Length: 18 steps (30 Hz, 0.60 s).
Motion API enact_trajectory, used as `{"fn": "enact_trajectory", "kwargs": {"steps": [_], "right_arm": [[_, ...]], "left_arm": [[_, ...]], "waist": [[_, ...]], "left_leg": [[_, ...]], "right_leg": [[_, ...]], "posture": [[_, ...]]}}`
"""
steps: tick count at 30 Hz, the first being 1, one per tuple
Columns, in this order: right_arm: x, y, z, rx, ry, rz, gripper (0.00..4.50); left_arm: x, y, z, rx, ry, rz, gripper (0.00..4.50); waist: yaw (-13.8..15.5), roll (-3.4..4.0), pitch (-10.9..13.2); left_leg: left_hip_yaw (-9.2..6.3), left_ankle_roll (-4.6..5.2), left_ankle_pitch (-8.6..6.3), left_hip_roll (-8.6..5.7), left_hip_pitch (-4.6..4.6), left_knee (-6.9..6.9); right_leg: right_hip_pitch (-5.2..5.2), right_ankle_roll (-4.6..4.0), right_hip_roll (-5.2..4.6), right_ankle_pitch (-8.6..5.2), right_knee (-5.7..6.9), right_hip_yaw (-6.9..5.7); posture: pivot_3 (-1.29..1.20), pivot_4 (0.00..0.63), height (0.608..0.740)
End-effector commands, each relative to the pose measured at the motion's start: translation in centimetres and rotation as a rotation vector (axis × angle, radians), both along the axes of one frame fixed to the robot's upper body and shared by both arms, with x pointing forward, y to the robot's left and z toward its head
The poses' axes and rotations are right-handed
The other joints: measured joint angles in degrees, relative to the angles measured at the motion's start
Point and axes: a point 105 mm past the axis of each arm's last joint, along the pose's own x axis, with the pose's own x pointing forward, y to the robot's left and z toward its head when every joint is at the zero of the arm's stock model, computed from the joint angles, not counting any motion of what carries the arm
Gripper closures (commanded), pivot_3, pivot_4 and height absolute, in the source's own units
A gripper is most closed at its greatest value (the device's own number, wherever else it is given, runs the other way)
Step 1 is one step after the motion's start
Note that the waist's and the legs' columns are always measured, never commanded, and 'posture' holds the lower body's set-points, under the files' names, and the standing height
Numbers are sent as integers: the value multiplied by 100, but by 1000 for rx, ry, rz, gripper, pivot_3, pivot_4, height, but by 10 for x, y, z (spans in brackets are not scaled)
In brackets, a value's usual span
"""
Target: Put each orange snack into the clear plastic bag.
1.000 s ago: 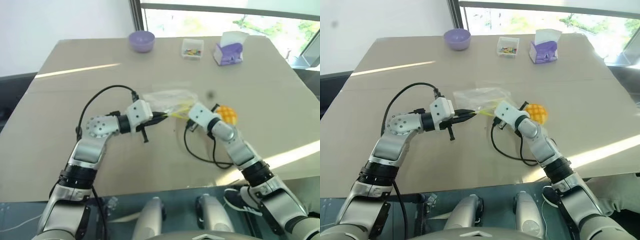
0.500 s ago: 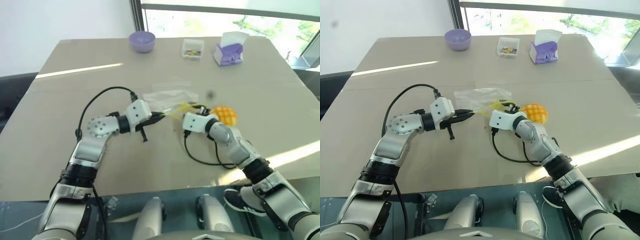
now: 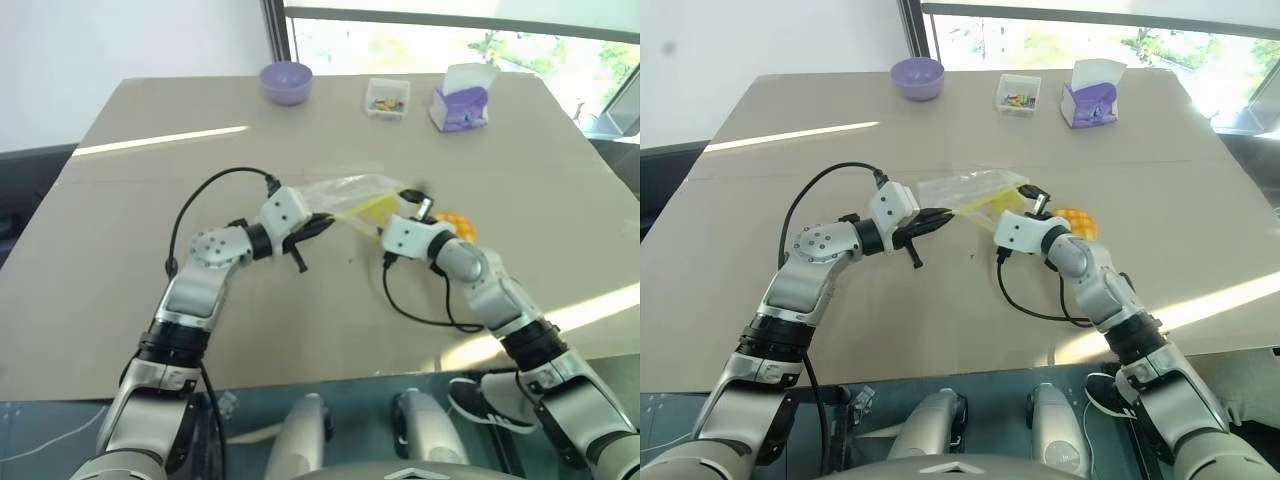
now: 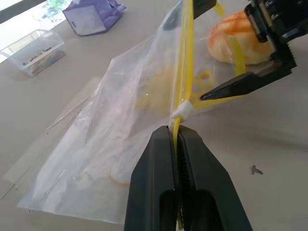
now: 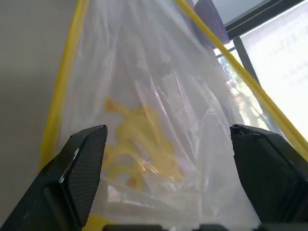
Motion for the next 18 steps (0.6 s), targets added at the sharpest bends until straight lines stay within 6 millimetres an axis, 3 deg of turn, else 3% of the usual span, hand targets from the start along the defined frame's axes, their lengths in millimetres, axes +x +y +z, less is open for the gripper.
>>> {"fn": "enact_trajectory", "kwargs": {"steps": [1, 6, 9, 14, 18], "right_arm": [[-10, -7, 24, 128, 10, 13, 104], [-25, -27, 37, 279, 60, -13, 104], [-29, -45, 33, 366, 127, -90, 104], [-32, -72, 14, 519, 222, -268, 104], [-32, -86, -15, 662, 370, -394, 104]], "left_arm": [[8, 6, 16, -21, -41, 56, 4500], [12, 7, 17, -21, -46, 81, 4500], [13, 7, 18, -23, -47, 87, 4500], [14, 7, 20, -30, -49, 86, 4500], [12, 7, 24, -62, -35, 68, 4500]], "waist": [[5, 0, 0], [14, 0, 0], [38, 0, 0], [70, 0, 0], [71, 0, 0]], "left_leg": [[0, 0, 0, 0, 0, 0], [-3, 0, 0, 0, -1, 1], [-2, 0, 0, -1, 0, 4], [-5, 1, 0, 0, 0, 6], [-3, 1, 0, 1, 3, 7]], "right_leg": [[0, 0, 0, 0, 0, 0], [1, 0, 0, 0, 0, -2], [5, 0, -1, 0, 0, -2], [6, 0, 0, 0, 0, -5], [6, 0, 1, 0, 5, -3]], "posture": [[0, 150, 737], [0, 150, 737], [0, 150, 737], [0, 150, 737], [0, 150, 737]]}}
